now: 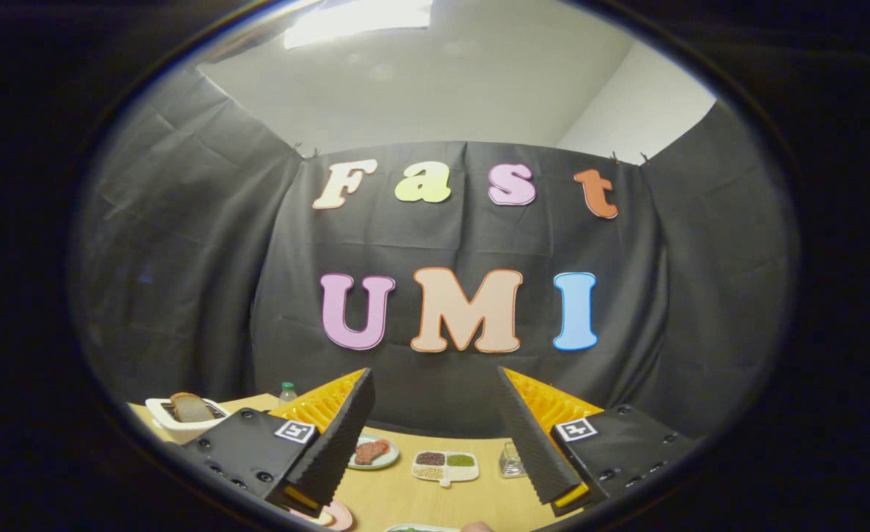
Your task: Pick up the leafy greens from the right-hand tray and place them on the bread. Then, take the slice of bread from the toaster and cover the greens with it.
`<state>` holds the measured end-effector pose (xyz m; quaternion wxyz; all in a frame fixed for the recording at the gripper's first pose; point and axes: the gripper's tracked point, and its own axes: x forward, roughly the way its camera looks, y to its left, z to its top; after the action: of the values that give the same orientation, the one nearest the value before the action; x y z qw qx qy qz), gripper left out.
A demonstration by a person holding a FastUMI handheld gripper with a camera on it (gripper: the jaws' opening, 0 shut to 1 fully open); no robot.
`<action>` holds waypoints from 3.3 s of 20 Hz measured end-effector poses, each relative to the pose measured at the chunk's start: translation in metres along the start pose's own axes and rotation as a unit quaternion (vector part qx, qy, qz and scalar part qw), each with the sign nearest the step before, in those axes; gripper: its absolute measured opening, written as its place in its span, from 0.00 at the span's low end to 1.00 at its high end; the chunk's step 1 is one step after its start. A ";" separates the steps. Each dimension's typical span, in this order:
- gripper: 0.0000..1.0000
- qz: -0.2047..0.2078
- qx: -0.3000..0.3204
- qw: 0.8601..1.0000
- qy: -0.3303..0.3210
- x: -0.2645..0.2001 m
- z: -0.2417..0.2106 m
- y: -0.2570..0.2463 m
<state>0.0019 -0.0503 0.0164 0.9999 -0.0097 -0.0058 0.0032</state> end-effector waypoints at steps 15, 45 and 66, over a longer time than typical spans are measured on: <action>1.00 0.114 -0.050 0.981 0.146 0.002 -0.108 -0.023; 1.00 0.350 -0.114 0.803 0.469 -0.106 -0.366 -0.004; 0.29 0.331 -0.102 0.784 0.514 -0.125 -0.400 0.000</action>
<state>-0.1188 -0.0593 -0.3850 0.7853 -0.1130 0.5127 0.3282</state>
